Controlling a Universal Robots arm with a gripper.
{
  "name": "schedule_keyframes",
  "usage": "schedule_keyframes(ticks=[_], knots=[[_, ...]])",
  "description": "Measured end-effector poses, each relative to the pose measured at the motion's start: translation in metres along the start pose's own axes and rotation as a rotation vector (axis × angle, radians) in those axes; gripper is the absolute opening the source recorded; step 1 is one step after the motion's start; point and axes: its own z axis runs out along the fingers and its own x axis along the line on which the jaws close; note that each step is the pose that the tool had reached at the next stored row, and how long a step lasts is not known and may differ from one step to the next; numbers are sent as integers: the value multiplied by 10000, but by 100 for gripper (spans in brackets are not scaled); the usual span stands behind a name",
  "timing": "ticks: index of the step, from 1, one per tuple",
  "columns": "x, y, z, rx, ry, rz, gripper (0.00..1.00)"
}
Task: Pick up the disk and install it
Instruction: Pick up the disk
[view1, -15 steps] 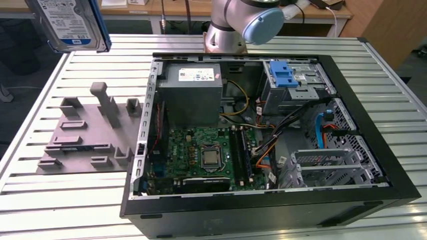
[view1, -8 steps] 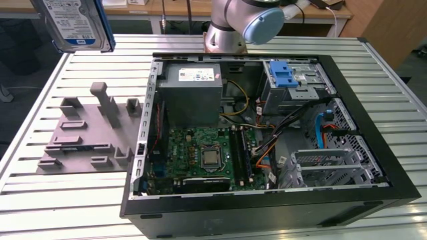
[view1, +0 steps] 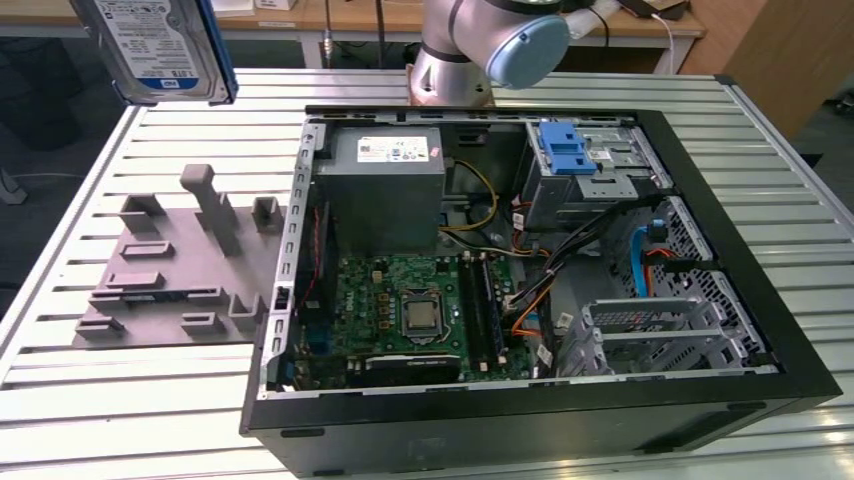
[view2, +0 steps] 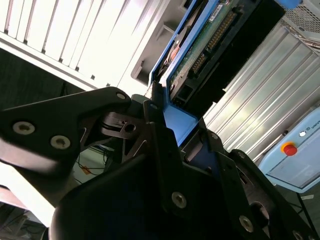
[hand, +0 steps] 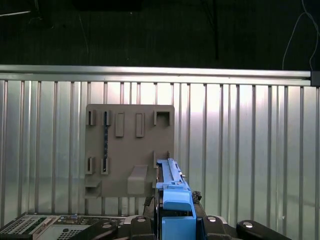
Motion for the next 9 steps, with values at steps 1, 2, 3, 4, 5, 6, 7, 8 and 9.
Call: schedule_keyframes(ticks=[1, 2, 3, 4, 5, 6, 7, 8, 9], knots=[[0, -9, 0, -1, 0, 0, 36], [0, -17, 0, -1, 0, 0, 36], [0, -25, -1, -1, 0, 0, 36], [0, -33, -1, -1, 0, 0, 36], [0, -42, 0, 0, 0, 0, 36], [0, -52, -1, -1, 0, 0, 36], [0, -62, -1, -1, 0, 0, 36], [0, -74, -1, -1, 0, 0, 36], [0, -85, 0, -1, 0, 0, 36]])
